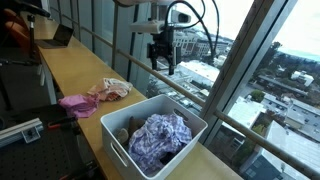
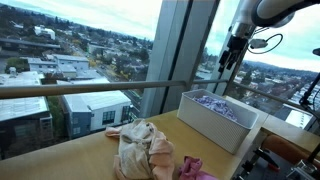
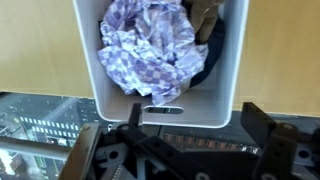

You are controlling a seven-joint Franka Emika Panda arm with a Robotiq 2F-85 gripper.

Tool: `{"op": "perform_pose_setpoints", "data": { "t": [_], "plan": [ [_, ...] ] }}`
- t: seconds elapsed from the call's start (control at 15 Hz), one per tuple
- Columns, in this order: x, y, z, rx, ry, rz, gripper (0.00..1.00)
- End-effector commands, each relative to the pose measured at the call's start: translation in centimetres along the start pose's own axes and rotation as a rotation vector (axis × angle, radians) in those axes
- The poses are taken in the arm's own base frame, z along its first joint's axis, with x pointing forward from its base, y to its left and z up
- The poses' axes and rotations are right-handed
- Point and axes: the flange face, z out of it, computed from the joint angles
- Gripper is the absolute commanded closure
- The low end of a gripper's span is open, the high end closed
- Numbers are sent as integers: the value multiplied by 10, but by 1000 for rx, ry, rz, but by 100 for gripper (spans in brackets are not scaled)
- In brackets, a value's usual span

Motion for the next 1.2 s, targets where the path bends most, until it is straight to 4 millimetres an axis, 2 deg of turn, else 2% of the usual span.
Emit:
{"op": "perform_pose_setpoints", "data": {
  "t": [0.0, 0.27, 0.4, 0.53, 0.67, 0.87, 1.0, 1.13],
  "plan": [
    [-23, -87, 8, 58, -23, -64, 0],
    [-65, -191, 44, 93, -107, -153, 0],
    [-95, -236, 65, 97, -146, -198, 0],
    [-124, -273, 84, 92, -182, -238, 0],
    [-151, -302, 104, 94, -213, -270, 0],
    [-176, -332, 129, 111, -257, -308, 0],
    [-183, -346, 142, 133, -274, -328, 0],
    [-182, -354, 153, 159, -273, -336, 0]
  ]
}}
